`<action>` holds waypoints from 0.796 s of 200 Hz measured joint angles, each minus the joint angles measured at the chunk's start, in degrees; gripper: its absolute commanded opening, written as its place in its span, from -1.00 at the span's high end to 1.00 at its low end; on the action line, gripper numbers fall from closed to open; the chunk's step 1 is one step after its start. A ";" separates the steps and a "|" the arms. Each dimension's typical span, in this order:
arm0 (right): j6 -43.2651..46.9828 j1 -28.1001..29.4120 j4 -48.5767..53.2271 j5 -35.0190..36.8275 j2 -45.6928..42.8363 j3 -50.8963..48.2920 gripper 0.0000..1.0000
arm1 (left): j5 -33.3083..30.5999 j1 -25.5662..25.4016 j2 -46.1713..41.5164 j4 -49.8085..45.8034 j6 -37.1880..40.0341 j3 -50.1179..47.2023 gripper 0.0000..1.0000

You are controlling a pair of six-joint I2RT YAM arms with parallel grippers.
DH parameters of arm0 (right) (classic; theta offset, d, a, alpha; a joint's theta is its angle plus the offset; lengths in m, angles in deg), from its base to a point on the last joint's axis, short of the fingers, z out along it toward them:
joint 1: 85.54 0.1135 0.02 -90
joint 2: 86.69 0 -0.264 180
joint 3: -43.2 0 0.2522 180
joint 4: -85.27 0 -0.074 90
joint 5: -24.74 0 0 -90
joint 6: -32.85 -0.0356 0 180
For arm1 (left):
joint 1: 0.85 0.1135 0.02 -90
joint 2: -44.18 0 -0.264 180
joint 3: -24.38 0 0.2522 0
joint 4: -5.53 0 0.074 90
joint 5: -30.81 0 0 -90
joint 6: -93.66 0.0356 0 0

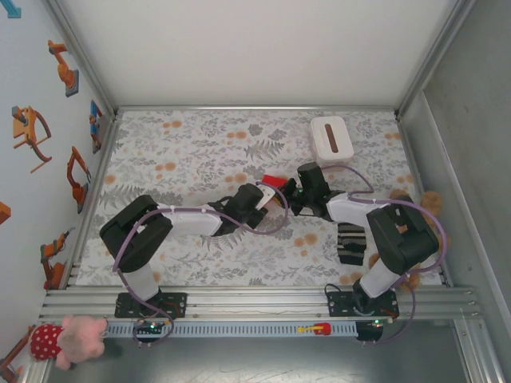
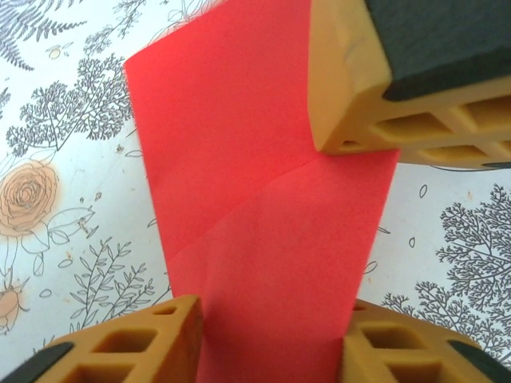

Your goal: Fold a paper plane with a square sheet of paper (pick it up from the middle)

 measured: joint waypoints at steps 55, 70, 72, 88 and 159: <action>0.33 -0.87 2.73 -0.61 0.90 1.18 0.44 | 1.18 -0.26 2.12 1.44 -0.11 0.02 0.42; 0.74 -1.38 3.96 -0.61 0.94 1.29 0.21 | 1.77 -0.24 2.73 1.38 -0.13 0.02 0.44; 0.52 -1.42 3.96 -0.57 0.94 1.29 0.18 | 1.86 -0.24 2.89 1.38 -0.17 0.02 0.44; 1.42 -1.92 5.42 -0.57 0.83 1.57 0.07 | 2.62 -0.26 4.13 1.36 -0.39 0.02 0.44; 8.09 -5.09 13.84 2.49 -5.42 1.75 -0.06 | 5.38 0.22 4.57 1.77 -1.51 0.13 0.44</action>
